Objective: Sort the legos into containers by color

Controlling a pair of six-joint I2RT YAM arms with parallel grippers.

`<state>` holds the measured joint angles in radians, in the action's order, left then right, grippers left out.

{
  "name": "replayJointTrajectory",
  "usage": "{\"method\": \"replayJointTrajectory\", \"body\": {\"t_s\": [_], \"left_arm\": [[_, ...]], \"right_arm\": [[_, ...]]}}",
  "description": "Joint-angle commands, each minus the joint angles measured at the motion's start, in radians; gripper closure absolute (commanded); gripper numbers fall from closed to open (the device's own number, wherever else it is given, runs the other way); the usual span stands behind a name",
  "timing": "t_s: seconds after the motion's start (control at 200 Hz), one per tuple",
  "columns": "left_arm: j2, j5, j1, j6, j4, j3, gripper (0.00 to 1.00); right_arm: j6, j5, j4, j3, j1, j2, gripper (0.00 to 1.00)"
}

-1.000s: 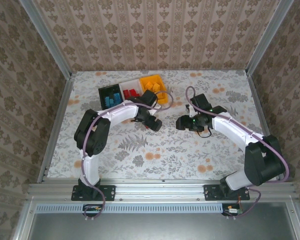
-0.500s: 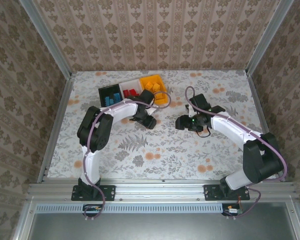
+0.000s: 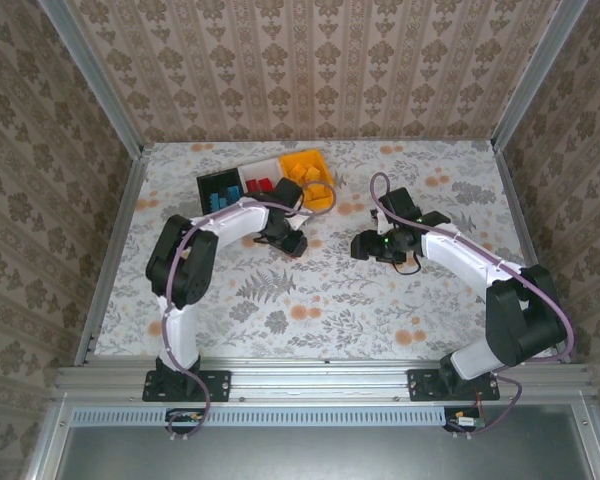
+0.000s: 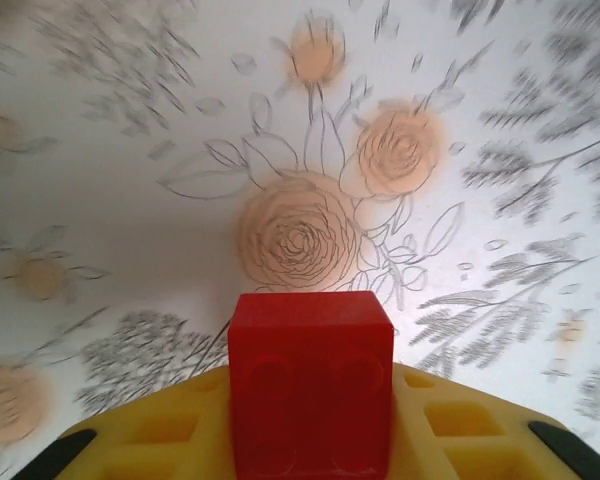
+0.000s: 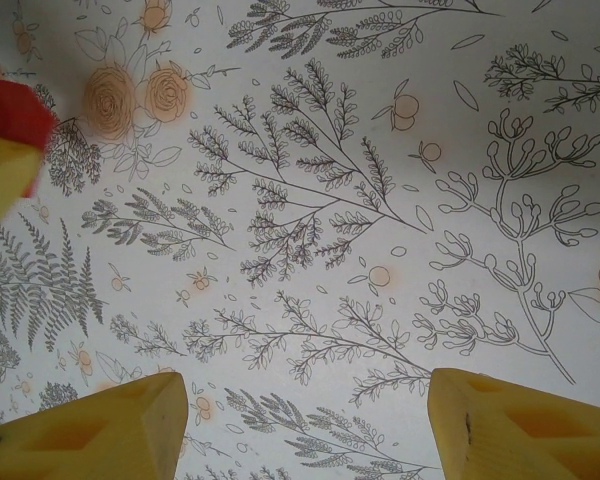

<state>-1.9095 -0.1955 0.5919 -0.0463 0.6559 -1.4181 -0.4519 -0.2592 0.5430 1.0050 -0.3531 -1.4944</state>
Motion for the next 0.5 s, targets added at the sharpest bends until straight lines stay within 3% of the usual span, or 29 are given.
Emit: {"method": "replayJointTrajectory", "body": {"t_s": [0.0,0.17,0.495], "left_arm": [[0.108,-0.033,-0.066,-0.068,0.024,-0.037,0.65],[0.093,-0.02,-0.177,-0.085,0.028,-0.145,0.64],[-0.227,-0.024,-0.289,-0.062,0.096,-0.495,0.64]], "right_arm": [[-0.011,-0.01,-0.037,-0.012,0.005,-0.009,0.33],[-0.008,-0.008,-0.044,-0.013,0.007,-0.021,0.33],[0.046,0.109,-0.114,-0.053,0.057,0.061,0.3]]}}
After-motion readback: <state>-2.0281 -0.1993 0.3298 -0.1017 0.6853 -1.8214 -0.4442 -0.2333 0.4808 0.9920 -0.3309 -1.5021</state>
